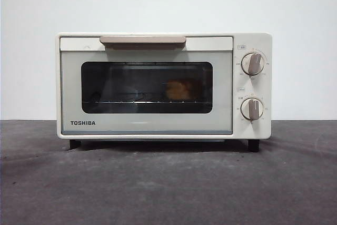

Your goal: The left arm flap open the oven, the right arm pick bread and place it into oven, the left arm flap close the oven

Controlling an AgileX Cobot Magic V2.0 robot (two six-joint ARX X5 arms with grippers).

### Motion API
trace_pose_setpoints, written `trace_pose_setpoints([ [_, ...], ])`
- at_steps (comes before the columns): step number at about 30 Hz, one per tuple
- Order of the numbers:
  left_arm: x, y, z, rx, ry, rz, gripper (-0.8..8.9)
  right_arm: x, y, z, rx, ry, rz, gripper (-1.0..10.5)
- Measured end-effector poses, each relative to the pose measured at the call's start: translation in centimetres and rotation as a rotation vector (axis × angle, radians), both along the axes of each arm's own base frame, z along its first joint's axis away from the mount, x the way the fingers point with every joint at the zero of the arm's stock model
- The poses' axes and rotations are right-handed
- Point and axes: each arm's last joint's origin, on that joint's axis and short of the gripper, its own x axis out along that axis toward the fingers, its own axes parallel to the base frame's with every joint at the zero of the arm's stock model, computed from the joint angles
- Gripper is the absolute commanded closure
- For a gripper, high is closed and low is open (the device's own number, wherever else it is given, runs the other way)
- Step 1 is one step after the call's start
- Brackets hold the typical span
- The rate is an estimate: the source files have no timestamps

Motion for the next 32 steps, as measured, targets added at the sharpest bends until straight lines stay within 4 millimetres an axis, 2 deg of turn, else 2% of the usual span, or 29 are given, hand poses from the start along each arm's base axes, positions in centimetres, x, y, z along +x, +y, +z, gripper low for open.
trace_pose_setpoints([
  [6,1.8,0.6,-6.2,0.032,-0.061,0.231,7.94,0.0,0.0,0.0,0.000,0.000,0.000,9.4],
  [11,2.5,0.9,-9.3,0.035,0.011,0.362,7.94,0.0,0.0,0.0,0.000,0.000,0.000,9.4],
  [16,2.8,1.0,-10.6,0.035,0.035,0.408,7.94,0.0,0.0,0.0,0.000,0.000,0.000,9.4],
  [22,2.8,1.2,-10.7,0.027,0.045,0.469,7.94,0.0,0.0,0.0,0.000,0.000,0.000,9.4],
  [32,2.8,1.2,-10.7,0.020,0.047,0.474,7.94,0.0,0.0,0.0,0.000,0.000,0.000,9.4],
])
